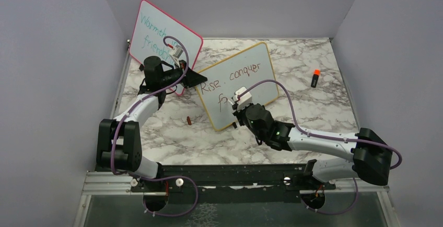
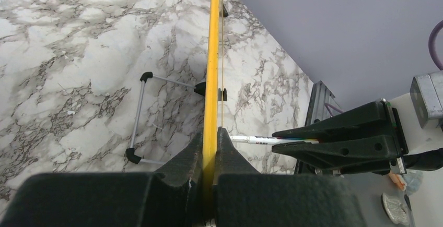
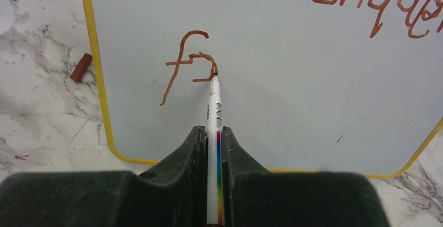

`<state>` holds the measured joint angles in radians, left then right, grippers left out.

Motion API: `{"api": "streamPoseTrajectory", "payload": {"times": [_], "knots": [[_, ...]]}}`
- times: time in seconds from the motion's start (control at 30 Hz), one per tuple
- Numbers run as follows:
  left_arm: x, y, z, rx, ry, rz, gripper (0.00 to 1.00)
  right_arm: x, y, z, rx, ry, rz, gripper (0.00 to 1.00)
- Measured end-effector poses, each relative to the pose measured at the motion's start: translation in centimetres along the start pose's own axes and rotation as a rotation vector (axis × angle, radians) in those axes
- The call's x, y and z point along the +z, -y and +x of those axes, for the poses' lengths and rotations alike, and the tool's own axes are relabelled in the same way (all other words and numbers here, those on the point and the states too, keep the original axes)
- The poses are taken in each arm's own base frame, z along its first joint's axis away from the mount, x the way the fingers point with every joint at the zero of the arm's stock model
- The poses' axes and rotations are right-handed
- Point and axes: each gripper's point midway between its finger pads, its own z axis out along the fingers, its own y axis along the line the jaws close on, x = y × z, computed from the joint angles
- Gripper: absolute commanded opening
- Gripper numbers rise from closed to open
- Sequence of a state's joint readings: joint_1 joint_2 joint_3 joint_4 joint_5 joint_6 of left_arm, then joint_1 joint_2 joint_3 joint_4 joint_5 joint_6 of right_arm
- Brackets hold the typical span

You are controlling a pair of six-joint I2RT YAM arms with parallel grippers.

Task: Write a sentence on the whiteboard

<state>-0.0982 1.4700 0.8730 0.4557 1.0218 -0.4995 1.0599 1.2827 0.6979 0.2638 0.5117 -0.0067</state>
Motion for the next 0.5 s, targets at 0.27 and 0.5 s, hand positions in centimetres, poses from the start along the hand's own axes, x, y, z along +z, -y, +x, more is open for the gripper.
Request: {"api": "streamPoseTrajectory", "payload": {"times": [0.27, 0.5], "knots": [[0.0, 0.01, 0.0, 0.0, 0.0, 0.0, 0.0, -0.22, -0.06, 0.49, 0.01, -0.021, -0.005, 0.01], [0.0, 0.01, 0.0, 0.0, 0.0, 0.0, 0.0, -0.46, -0.34, -0.27, 0.021, 0.002, -0.029, 0.01]]}}
